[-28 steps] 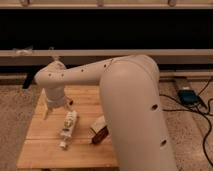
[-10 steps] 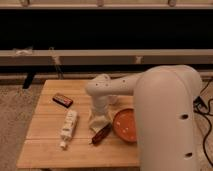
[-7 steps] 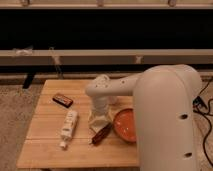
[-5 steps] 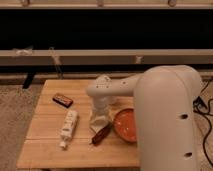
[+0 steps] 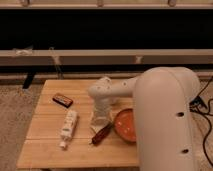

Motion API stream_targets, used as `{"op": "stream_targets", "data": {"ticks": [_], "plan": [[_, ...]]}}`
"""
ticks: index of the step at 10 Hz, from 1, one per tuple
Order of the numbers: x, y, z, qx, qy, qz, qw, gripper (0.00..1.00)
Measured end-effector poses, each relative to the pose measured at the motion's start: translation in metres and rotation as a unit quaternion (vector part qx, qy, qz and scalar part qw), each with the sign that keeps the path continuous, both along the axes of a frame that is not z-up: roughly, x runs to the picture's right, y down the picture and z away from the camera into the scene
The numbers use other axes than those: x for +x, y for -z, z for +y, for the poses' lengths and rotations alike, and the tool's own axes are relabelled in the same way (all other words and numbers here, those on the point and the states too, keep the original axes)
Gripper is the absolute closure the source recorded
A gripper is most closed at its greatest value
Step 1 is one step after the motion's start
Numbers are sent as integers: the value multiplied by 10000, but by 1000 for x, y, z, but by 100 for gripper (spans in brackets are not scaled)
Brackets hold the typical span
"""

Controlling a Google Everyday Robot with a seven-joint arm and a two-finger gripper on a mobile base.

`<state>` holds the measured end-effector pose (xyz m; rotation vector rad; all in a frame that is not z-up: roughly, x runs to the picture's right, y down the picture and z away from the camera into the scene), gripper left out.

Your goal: Place the white sponge in the ceramic cup

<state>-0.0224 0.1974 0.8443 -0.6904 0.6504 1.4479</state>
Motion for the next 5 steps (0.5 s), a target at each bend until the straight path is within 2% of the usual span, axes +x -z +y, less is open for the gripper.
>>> {"op": "stream_targets", "data": {"ticks": [5], "plan": [[0, 0, 2, -99, -67, -37, 9999, 87]]}}
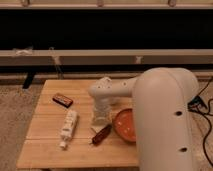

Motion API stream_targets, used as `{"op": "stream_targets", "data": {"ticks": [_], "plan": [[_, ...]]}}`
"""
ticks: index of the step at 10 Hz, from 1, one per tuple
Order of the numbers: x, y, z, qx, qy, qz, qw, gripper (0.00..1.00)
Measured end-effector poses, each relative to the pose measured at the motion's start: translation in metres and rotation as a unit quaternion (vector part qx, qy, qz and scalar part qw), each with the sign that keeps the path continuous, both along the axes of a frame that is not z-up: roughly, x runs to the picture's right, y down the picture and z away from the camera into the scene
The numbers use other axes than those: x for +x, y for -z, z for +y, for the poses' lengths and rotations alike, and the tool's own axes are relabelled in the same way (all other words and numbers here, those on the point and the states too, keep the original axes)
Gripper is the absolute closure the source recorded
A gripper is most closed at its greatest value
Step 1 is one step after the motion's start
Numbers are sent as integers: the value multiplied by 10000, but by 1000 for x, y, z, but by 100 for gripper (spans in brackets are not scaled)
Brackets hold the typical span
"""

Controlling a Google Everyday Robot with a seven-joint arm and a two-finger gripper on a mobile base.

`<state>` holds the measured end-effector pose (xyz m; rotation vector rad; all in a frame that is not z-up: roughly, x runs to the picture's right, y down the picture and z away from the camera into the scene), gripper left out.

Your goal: Place the white sponge in the ceramic cup

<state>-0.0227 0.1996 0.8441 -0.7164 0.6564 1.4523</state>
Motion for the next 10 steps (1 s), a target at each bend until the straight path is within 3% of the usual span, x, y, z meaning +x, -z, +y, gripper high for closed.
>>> {"op": "stream_targets", "data": {"ticks": [2, 5, 8, 10], "plan": [[-7, 12, -12, 98, -35, -98, 9999, 100], [-20, 44, -45, 235, -6, -266, 9994, 100], [-24, 57, -68, 328, -20, -382, 9987, 100], [-19, 72, -95, 502, -5, -473, 9976, 100]]}}
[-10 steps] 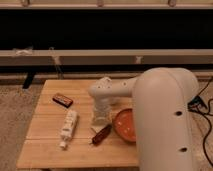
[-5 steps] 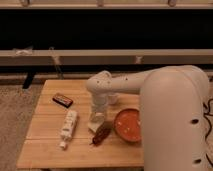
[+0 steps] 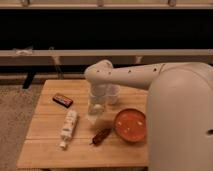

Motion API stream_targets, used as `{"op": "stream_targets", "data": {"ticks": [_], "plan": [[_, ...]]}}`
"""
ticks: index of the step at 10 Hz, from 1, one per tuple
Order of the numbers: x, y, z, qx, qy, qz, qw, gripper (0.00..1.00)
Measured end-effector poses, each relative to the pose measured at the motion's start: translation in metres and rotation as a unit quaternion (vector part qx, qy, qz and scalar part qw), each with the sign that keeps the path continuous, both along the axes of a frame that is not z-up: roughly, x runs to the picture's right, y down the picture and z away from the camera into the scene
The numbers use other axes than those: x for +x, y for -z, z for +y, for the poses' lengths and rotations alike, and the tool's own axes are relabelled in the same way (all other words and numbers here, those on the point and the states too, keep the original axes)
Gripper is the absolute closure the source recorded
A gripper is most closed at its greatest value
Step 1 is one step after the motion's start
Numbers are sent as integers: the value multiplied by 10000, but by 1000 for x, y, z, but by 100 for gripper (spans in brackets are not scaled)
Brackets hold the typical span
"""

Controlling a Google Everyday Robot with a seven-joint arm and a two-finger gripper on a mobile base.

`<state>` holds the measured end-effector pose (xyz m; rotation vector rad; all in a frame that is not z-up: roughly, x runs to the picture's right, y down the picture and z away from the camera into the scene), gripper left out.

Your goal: Place the white sponge in the ceramic cup

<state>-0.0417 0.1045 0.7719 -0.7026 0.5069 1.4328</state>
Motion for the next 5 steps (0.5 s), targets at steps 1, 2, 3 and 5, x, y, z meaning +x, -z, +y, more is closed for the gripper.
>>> {"op": "stream_targets", "data": {"ticks": [1, 2, 3, 5], "plan": [[3, 7, -12, 125, -7, -18, 9999, 100], [8, 14, -27, 300, -5, -6, 9995, 100], [10, 16, -35, 431, -1, -4, 9991, 100], [18, 20, -62, 769, 29, 125, 9970, 100]]}}
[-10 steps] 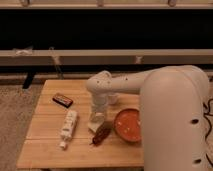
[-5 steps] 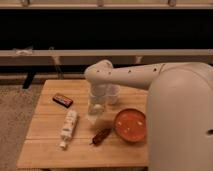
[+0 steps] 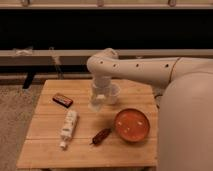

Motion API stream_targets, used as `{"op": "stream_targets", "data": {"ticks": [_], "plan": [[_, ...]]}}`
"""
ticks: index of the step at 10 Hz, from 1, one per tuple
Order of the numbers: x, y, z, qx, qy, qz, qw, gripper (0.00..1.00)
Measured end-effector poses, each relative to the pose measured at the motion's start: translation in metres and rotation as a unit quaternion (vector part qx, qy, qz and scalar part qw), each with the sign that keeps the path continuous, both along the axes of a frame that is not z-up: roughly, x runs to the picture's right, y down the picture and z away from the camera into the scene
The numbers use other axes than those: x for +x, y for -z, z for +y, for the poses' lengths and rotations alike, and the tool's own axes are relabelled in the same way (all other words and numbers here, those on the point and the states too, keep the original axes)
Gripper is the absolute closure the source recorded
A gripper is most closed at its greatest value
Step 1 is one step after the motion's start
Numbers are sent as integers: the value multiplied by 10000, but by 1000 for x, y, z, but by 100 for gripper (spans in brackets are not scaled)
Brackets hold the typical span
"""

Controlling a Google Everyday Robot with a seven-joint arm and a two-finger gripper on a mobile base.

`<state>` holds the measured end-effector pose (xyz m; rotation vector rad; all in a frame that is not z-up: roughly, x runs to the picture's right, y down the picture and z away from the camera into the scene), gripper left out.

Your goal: Place the white sponge in the ceramic cup

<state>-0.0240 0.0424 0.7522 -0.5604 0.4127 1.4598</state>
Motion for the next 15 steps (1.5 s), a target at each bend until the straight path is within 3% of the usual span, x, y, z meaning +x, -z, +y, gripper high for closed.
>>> {"op": "stream_targets", "data": {"ticks": [3, 4, 8, 10, 15], "plan": [[16, -7, -20, 274, -3, 183, 9995, 100], [20, -8, -30, 453, -36, 229, 9987, 100], [56, -19, -60, 836, -163, 421, 9955, 100], [83, -18, -67, 1058, -378, 546, 9922, 100], [104, -32, -77, 1286, -499, 664, 9882, 100]]}}
